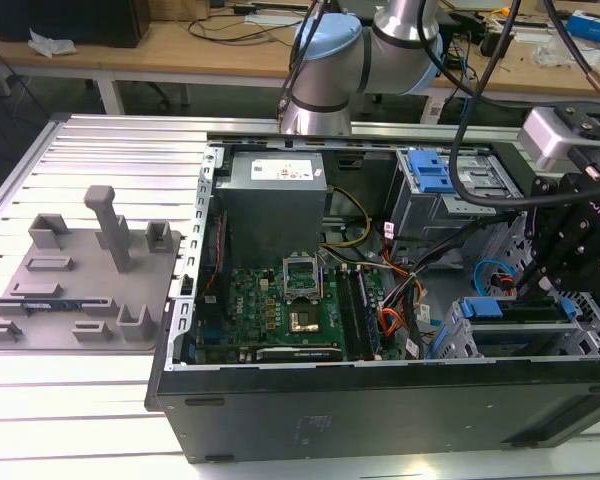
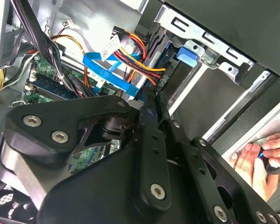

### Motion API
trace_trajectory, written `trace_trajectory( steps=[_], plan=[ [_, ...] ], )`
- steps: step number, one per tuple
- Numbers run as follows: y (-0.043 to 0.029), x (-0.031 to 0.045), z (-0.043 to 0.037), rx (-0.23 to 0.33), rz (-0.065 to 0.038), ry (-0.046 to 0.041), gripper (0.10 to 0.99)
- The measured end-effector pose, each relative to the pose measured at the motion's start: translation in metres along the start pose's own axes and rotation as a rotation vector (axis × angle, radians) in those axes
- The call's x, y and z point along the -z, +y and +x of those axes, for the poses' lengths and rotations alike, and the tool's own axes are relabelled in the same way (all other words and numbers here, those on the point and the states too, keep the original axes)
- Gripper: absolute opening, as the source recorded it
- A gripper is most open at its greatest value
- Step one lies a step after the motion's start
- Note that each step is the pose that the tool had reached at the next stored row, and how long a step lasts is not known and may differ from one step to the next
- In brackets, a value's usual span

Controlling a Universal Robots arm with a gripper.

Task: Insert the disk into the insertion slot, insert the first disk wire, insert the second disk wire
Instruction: 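Insert the second disk wire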

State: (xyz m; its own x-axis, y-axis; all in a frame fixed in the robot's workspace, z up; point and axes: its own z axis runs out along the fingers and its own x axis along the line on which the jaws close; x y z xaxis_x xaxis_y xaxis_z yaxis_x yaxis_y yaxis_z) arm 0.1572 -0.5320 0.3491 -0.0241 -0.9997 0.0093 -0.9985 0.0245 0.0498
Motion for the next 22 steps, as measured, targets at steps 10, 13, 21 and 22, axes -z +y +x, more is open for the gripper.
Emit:
trace_trajectory(
  steps=[10,13,21,22],
  plan=[
    [-0.0002,-0.0047,0.0001,0.0,0.0,0.0005,0.161],
    [-0.0003,-0.0068,0.0001,0.0,0.0,0.0007,0.161],
    [-0.0006,-0.0135,0.0015,0.001,0.0,0.0014,0.161],
    [-0.0005,-0.014,0.0015,0.001,0.0,0.0008,0.161]
  ],
)
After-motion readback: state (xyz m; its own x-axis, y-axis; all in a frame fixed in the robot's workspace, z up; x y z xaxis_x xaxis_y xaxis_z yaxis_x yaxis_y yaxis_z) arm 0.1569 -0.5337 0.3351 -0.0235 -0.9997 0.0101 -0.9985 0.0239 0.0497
